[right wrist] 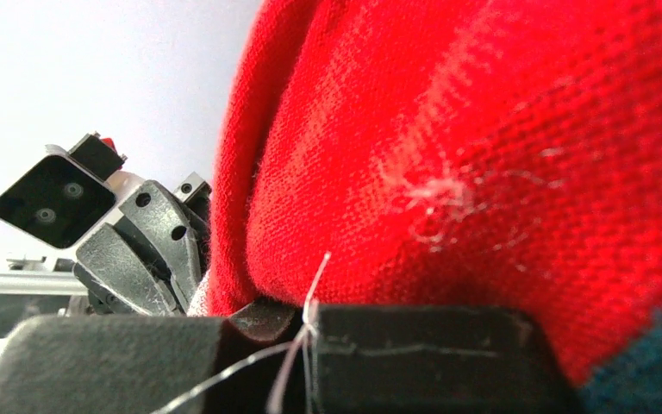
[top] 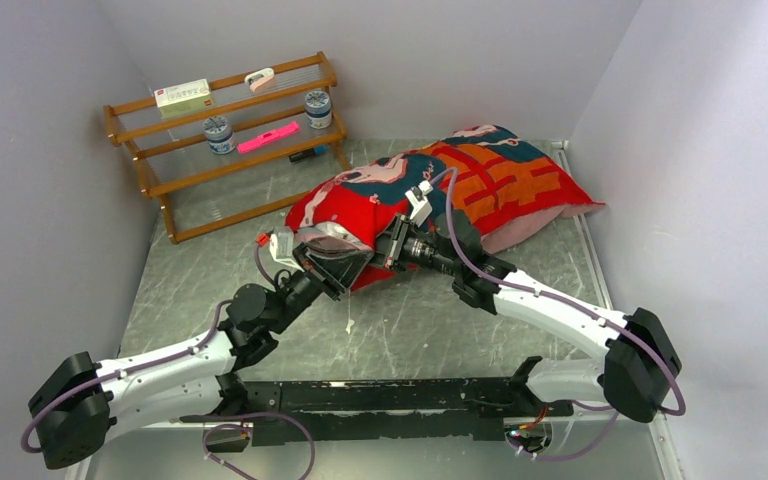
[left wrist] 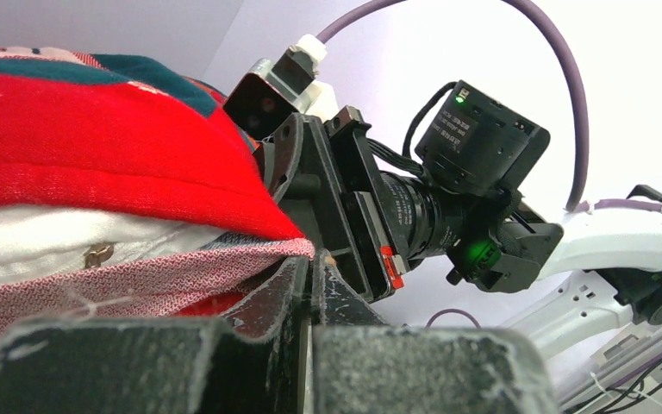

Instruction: Put the pillow into the pillowcase

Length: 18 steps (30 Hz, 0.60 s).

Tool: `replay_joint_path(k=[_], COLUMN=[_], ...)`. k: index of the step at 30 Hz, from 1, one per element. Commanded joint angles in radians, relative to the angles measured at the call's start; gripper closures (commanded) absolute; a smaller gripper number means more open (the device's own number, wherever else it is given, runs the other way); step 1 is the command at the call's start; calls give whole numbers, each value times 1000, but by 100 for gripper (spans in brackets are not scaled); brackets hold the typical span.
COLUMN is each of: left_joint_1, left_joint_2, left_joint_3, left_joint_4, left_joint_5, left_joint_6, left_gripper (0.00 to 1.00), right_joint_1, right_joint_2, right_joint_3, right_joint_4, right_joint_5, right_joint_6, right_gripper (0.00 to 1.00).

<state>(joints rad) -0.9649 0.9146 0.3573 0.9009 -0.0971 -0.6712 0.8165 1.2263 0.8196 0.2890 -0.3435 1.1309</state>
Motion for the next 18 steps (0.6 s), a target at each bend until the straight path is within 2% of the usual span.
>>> replay_joint_path(k=[1, 6, 9, 11, 13, 15, 18], left_joint_1=[-71, -92, -78, -72, -52, -40, -24], left_joint_2=[72, 144, 156, 158, 163, 151, 122], left_joint_3=[-55, -18, -95, -144, -140, -157, -119], left_joint_4=[-332, -393, -234, -152, -139, -101, -159], left_joint_5=[328, 303, 317, 316, 383, 391, 389], left_joint_6=[56, 92, -10, -31, -31, -48, -56], left_gripper=[95, 95, 95, 95, 95, 95, 95], right_joint_1=[8, 5, -17, -29, -29, -30, -31], right_joint_2=[-91, -85, -83, -60, -49, -42, -57], right_joint_3=[83, 186, 104, 128, 135, 133, 151], right_joint_4=[531, 348, 609, 670, 705, 736, 619], right_joint_5=[-93, -70, -72, -117, -139, -177, -210], right_joint_6=[199, 137, 275, 290, 306, 314, 236], right_gripper=[100, 100, 100, 100, 100, 100, 100])
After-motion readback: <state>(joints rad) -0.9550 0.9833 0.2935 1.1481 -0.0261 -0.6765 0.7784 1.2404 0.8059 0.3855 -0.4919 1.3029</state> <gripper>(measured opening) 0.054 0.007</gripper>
